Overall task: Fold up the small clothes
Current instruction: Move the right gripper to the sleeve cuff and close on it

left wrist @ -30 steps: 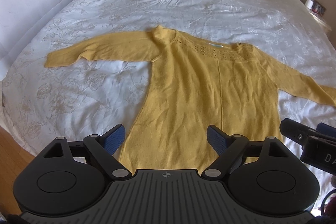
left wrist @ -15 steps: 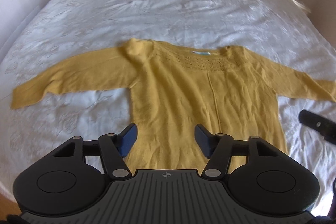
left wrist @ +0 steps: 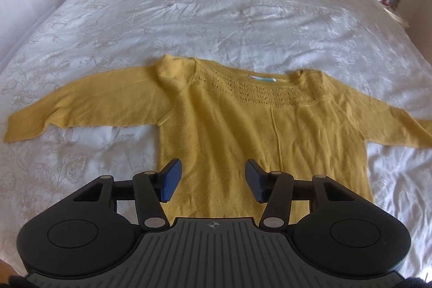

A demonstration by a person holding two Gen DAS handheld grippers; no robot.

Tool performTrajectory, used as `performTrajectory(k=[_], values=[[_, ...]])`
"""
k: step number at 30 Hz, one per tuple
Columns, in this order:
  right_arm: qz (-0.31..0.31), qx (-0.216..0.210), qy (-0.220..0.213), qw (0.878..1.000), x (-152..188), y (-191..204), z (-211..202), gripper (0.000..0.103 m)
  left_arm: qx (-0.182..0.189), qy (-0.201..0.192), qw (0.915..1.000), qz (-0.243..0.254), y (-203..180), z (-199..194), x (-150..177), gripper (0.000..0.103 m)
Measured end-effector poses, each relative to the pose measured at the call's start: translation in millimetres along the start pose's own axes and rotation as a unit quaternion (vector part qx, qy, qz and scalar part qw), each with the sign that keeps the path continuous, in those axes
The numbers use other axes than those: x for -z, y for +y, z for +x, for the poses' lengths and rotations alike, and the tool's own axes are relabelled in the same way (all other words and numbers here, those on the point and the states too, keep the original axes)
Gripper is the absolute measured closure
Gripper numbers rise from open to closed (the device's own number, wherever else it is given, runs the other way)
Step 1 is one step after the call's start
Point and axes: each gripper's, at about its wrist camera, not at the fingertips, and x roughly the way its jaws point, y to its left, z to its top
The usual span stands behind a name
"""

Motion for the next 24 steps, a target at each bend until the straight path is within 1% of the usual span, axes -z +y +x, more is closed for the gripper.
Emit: performTrajectory(k=[2,4,9,13,16,19,24], values=[[0.007,0.005,0.007,1.0,-15.8,-28.9,13.0,0.04,-0.009,0.0,0.9998,-0.018,-6.6,-1.3,-0.9,0.052],[0.014,0.022,0.005,1.0,-32.1,-61.3,25.9,0.045,-0.011,-0.001,0.9995,-0.03,-15.3,-1.7,-0.5,0.052],[0.008,0.062,-0.003,0.998,-66.2,-128.5,55.4,0.045,-0.012,0.007,0.9984,-0.055,-43.2,1.8,4.3,0.052],[0.013,0.068,-0.004,0.998,-85.5,-168.1,77.4,0.044,-0.023,0.012,0.9978,-0.062,-64.2,4.6,7.3,0.052],[0.029,0.062,0.008,0.998,-93.8,-194.6,95.4,0.042,-0.028,0.016,0.9974,-0.064,-75.8,4.9,7.0,0.052],[0.042,0.05,0.035,0.997,-96.8,-214.4,117.0,0.041,-0.033,0.018,0.9974,-0.061,-82.2,4.0,5.2,0.052],[0.047,0.04,0.063,0.996,-91.6,-220.5,138.2,0.041,-0.047,0.017,0.9971,-0.058,-84.0,3.6,3.7,0.052]])
